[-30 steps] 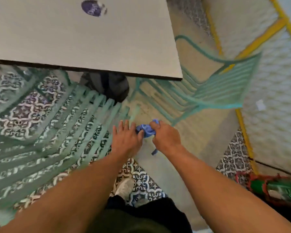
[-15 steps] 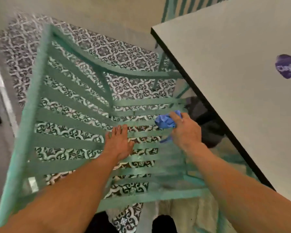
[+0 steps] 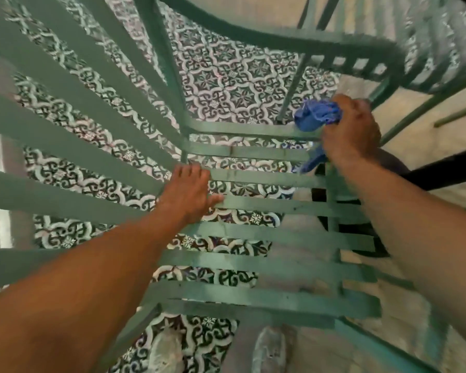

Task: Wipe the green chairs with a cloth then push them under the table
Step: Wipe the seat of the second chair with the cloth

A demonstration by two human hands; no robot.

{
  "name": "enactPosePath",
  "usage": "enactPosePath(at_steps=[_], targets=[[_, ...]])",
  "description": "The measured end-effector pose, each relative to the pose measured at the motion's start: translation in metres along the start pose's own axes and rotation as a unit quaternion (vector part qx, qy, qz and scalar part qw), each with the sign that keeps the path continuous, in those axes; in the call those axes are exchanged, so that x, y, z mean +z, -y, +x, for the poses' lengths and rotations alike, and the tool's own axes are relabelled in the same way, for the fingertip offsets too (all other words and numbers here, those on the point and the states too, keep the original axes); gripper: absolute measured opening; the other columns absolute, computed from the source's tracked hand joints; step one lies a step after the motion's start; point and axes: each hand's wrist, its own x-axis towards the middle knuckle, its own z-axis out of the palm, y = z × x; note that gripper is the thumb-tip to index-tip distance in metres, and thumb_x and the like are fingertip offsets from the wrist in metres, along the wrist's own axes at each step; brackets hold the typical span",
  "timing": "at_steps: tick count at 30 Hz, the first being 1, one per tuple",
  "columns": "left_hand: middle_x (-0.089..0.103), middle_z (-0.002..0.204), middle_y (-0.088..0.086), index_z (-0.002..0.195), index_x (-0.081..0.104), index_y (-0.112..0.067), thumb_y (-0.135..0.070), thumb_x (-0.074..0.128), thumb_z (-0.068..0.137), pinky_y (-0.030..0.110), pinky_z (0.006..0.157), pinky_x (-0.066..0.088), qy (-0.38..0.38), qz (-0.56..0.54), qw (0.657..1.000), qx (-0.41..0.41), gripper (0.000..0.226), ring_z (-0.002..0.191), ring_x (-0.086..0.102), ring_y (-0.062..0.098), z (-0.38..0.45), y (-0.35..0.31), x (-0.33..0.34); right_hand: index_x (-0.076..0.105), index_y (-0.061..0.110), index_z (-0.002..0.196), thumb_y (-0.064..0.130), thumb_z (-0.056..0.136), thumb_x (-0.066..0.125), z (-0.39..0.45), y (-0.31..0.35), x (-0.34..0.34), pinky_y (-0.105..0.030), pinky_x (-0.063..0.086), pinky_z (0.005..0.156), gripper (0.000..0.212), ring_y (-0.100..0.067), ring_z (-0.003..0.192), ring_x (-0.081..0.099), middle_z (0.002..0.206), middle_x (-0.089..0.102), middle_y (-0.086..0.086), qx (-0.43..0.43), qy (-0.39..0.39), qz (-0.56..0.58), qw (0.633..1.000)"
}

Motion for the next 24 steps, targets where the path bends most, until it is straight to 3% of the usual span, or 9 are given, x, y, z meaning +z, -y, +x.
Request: enactPosePath(at_steps=[3, 5, 10, 13, 16, 21, 24], targets=[[0.045, 0.123, 0.014, 0.124, 0.042, -0.013, -0.069, 0.022, 0.09, 0.044, 0.103, 0.032, -0.06, -0.015, 0.998, 0.024, 0.068, 0.112, 0.039, 0.028, -0.004, 0.004, 0.013, 0.049, 0.024, 0.132, 0.017, 0.084, 0.055, -0.015, -0.019, 0.044, -0.047, 0.034, 0.098, 0.049, -0.043, 0.115, 0.046, 0.134, 0.043, -0.019, 0.02, 0.08, -0.041, 0.996], [0.046, 0.118, 0.013, 0.121, 0.044, -0.013, -0.068, 0.02, 0.091, 0.043, 0.101, 0.034, -0.078, -0.016, 0.997, 0.012, 0.066, 0.108, 0.04, 0.027, -0.013, 0.005, 0.017, 0.044, 0.021, 0.134, 0.017, 0.084, 0.059, -0.032, -0.022, 0.068, -0.049, 0.027, 0.103, 0.053, -0.041, 0.121, 0.039, 0.134, 0.039, -0.02, 0.03, 0.082, -0.05, 0.995], [0.052, 0.128, 0.018, 0.127, 0.046, -0.009, -0.062, 0.005, 0.095, 0.049, 0.107, 0.029, 0.028, 0.078, 0.997, 0.009, 0.074, 0.12, 0.047, 0.032, -0.021, -0.001, 0.015, 0.036, 0.022, 0.135, 0.019, 0.083, 0.056, -0.033, -0.008, 0.08, -0.059, 0.018, 0.108, 0.056, -0.035, 0.136, 0.024, 0.143, 0.031, -0.014, 0.099, 0.059, -0.05, 0.992], [0.049, 0.135, 0.019, 0.135, 0.041, -0.01, -0.061, 0.003, 0.092, 0.051, 0.107, 0.028, 0.076, 0.11, 0.99, 0.047, 0.077, 0.126, 0.045, 0.034, -0.013, 0.007, 0.01, 0.032, 0.022, 0.138, 0.019, 0.085, 0.052, -0.032, -0.009, 0.08, -0.058, 0.02, 0.109, 0.057, -0.035, 0.137, 0.023, 0.145, 0.029, -0.014, 0.093, 0.079, -0.054, 0.991], [0.053, 0.129, 0.015, 0.135, 0.042, -0.011, -0.06, 0.012, 0.095, 0.047, 0.099, 0.034, 0.09, 0.172, 0.978, 0.081, 0.07, 0.119, 0.049, 0.032, -0.006, 0.011, 0.008, 0.029, 0.02, 0.141, 0.018, 0.087, 0.051, -0.03, -0.012, 0.075, -0.054, 0.021, 0.11, 0.059, -0.037, 0.136, 0.023, 0.146, 0.027, -0.015, 0.076, 0.092, -0.061, 0.991], [0.052, 0.106, 0.012, 0.133, 0.045, -0.02, -0.051, 0.033, 0.1, 0.046, 0.085, 0.042, 0.057, 0.227, 0.963, 0.134, 0.047, 0.103, 0.054, 0.032, -0.008, 0.012, 0.018, 0.039, 0.015, 0.136, 0.013, 0.086, 0.052, -0.036, 0.004, 0.078, -0.049, 0.026, 0.11, 0.051, -0.037, 0.131, 0.032, 0.142, 0.036, -0.018, 0.074, 0.065, -0.012, 0.995], [0.052, 0.099, 0.011, 0.126, 0.048, -0.015, -0.054, 0.028, 0.1, 0.044, 0.082, 0.043, 0.041, 0.218, 0.966, 0.129, 0.051, 0.096, 0.056, 0.029, -0.009, 0.013, 0.019, 0.045, 0.016, 0.132, 0.013, 0.085, 0.056, -0.059, 0.057, 0.091, -0.043, 0.034, 0.104, 0.049, -0.032, 0.123, 0.04, 0.135, 0.045, -0.012, -0.013, 0.084, 0.02, 0.996]])
